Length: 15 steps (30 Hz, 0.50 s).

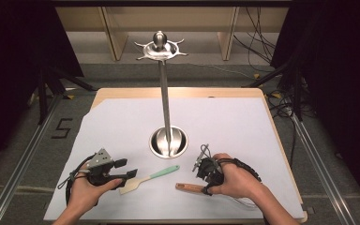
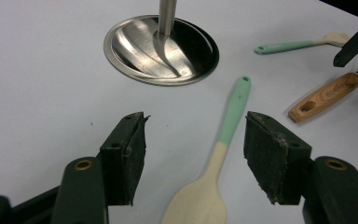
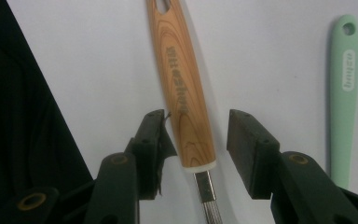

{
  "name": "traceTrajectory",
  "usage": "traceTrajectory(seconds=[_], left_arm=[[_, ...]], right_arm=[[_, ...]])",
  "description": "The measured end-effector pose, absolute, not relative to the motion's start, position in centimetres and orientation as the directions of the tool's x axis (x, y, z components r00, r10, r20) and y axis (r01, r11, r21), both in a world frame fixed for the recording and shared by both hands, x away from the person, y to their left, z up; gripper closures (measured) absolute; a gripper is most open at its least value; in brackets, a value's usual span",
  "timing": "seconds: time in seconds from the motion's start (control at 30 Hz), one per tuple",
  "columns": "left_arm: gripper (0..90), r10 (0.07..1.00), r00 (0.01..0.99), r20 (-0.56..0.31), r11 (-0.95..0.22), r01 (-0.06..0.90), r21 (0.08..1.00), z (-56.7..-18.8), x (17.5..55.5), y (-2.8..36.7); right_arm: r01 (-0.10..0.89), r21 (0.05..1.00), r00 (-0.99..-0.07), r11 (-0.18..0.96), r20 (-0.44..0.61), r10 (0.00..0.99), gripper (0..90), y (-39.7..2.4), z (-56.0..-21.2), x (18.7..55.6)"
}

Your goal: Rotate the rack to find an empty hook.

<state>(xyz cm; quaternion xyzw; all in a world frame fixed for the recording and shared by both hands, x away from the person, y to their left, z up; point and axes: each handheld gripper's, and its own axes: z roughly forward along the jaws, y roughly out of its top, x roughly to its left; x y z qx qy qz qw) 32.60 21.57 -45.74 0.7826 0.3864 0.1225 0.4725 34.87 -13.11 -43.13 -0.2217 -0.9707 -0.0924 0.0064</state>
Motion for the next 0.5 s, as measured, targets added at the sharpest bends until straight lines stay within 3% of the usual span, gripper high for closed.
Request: traceTrajectory(seconds=[0.5], left_arm=[[38.1,0.716,0.676,-0.177,-0.263,0.495,0.828,-45.8,32.6,21.2]], right_arm=[[0.405,0.090,-0.914,0.910,0.044,0.402,63.2,-14.6,-44.6,34.8]])
